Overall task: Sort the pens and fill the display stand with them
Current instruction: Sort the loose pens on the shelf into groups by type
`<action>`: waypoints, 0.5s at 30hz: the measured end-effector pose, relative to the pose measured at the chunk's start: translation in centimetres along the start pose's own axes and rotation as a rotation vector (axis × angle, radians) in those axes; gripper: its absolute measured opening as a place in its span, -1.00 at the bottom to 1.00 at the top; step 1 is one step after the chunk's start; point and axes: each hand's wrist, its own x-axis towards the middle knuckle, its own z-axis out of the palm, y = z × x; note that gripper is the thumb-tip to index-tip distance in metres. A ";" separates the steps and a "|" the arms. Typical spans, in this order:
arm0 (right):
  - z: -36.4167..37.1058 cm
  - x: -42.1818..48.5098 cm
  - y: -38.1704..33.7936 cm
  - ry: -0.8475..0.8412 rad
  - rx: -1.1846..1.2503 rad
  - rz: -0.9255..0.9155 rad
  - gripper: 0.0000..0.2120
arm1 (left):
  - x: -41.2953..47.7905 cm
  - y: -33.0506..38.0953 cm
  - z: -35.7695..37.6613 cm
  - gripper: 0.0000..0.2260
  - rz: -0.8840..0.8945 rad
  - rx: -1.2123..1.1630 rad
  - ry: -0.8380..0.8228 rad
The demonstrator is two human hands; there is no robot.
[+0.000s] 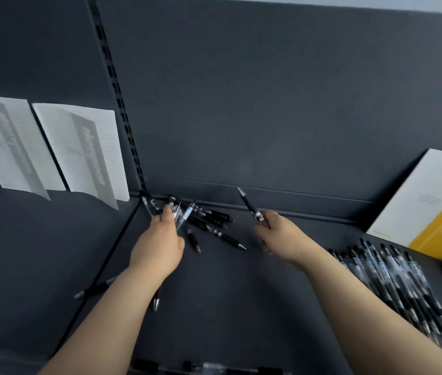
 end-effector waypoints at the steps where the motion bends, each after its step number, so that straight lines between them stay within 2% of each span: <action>1: -0.1 -0.6 0.0 -0.031 0.127 0.002 -0.86 | -0.1 0.4 -0.3 -0.41 0.037 -0.064 0.036; 4: -0.3 -2.1 0.2 -0.085 0.542 0.024 -0.80 | -0.1 2.1 -1.0 -0.52 0.137 -0.368 0.083; 6: -0.7 -2.8 0.5 -0.091 0.655 0.036 -0.81 | -0.4 4.0 -1.2 -0.71 0.088 -0.727 -0.023; 8: -1.2 -3.6 0.8 -0.086 0.667 0.057 -0.81 | -1.1 6.1 -1.0 -0.82 -0.070 -1.181 -0.212; 10: -1.7 -4.5 1.2 -0.067 0.658 0.061 -0.80 | -2.1 8.0 -0.6 -0.82 -0.220 -1.483 -0.382; 12: -2.4 -5.5 1.9 -0.023 0.579 0.020 -0.77 | -2.9 9.3 -0.1 -0.80 -0.306 -1.648 -0.517; 15: -3.6 -7.0 3.3 0.042 0.502 -0.045 -0.71 | -3.8 10.9 0.6 -0.80 -0.344 -1.743 -0.655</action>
